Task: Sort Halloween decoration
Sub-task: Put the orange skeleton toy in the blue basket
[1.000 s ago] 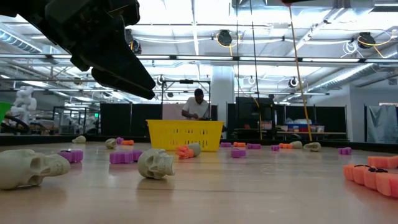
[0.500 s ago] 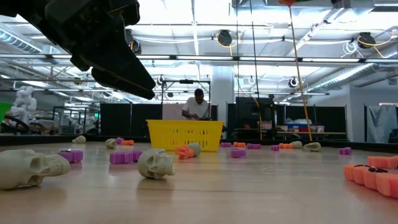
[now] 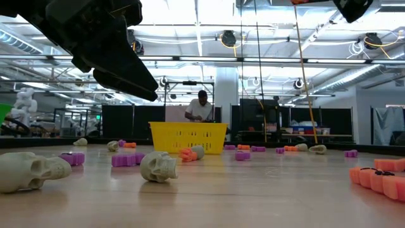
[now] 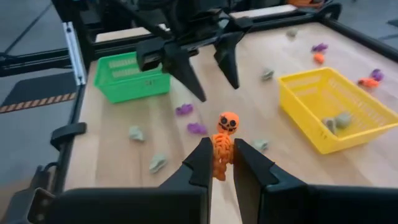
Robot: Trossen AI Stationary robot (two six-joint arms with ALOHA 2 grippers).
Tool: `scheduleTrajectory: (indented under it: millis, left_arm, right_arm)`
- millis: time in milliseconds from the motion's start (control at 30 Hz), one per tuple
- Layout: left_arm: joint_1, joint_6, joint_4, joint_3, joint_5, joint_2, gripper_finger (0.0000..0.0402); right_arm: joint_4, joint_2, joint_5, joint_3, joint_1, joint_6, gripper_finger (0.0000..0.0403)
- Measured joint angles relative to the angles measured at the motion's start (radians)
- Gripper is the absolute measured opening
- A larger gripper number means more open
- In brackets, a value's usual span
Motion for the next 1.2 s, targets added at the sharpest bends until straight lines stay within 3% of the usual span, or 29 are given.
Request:
scheduleTrajectory:
  millis: [300, 533, 800, 1033, 1200]
  left_arm:
    - [0.0, 0.0, 0.0, 0.0, 0.0, 0.0, 0.027]
    - [0.0, 0.0, 0.0, 0.0, 0.0, 0.0, 0.027]
    - [0.0, 0.0, 0.0, 0.0, 0.0, 0.0, 0.027]
    - [0.0, -0.004, 0.001, 0.0, 0.0, 0.0, 0.027]
    - [0.0, -0.005, 0.001, 0.0, 0.0, 0.0, 0.027]
  right_arm:
    - [-0.004, 0.0, -0.008, 0.0, 0.0, -0.109, 0.0025]
    - [-0.02, -0.001, -0.204, 0.0, 0.0, -0.18, 0.0025]
    - [-0.189, -0.003, -0.513, 0.0, 0.007, 0.016, 0.0025]
    - [-0.398, -0.032, -0.645, 0.0, 0.039, 0.219, 0.0025]
    - [-0.545, -0.099, -0.655, 0.0, 0.099, 0.355, 0.0025]
